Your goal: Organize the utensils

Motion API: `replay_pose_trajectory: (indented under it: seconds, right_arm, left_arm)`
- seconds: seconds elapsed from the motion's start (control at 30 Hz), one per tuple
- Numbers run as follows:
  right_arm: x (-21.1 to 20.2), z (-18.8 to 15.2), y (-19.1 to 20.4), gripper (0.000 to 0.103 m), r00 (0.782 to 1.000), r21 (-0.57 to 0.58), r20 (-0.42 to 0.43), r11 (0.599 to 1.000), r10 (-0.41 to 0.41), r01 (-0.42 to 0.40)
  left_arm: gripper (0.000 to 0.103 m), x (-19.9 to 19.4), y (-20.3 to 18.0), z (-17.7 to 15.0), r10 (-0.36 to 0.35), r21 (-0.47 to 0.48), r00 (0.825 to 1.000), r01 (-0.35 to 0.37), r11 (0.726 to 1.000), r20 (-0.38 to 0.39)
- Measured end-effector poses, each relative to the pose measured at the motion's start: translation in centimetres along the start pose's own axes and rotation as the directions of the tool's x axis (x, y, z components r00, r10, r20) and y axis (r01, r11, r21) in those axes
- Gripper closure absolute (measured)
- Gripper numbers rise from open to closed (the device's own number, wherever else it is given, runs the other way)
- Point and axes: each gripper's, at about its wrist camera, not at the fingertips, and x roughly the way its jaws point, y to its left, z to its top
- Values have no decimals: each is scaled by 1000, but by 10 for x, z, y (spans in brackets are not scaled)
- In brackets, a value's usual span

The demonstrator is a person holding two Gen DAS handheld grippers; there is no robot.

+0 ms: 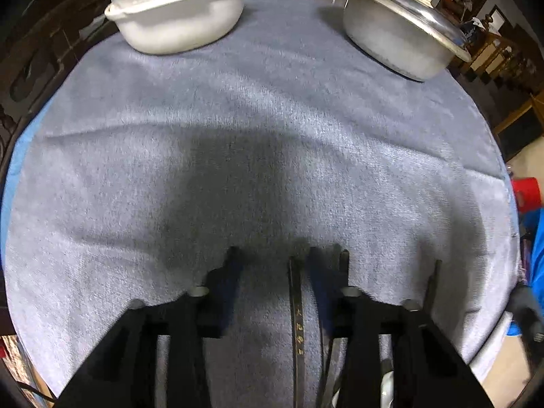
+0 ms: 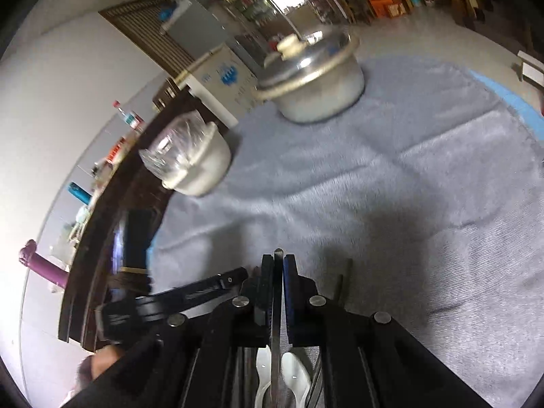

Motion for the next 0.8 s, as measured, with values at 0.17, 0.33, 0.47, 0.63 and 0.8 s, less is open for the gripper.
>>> replay_pose_trajectory:
  seconds: [0.17,0.33,0.47,0.63,0.8]
  right_arm:
    - [-25,-3,1,97,998,-6,58,1000,22,-21]
    - [-43,-9,5,97,996,-23,84,999,29,-27]
    - [-55,-14,14,97,994,-39,104,999,37,-33]
    - [-84,-27,34,97,985,-90,172,996,32,-17]
    - [-119,-47,57,97,963,-136,270,990,13,24]
  left_arm:
    - [97,-1,0,-1,-33,0,999,33,999,16]
    - [97,-16,11,-12,-69,-19,996,70,997,63]
    - [97,-47,16,-21,-80,0,987,80,997,138]
    - [97,-110,26,-40,-113,15,956,113,994,271]
    - [97,-169,35,-70,-139,26,903,141,990,406]
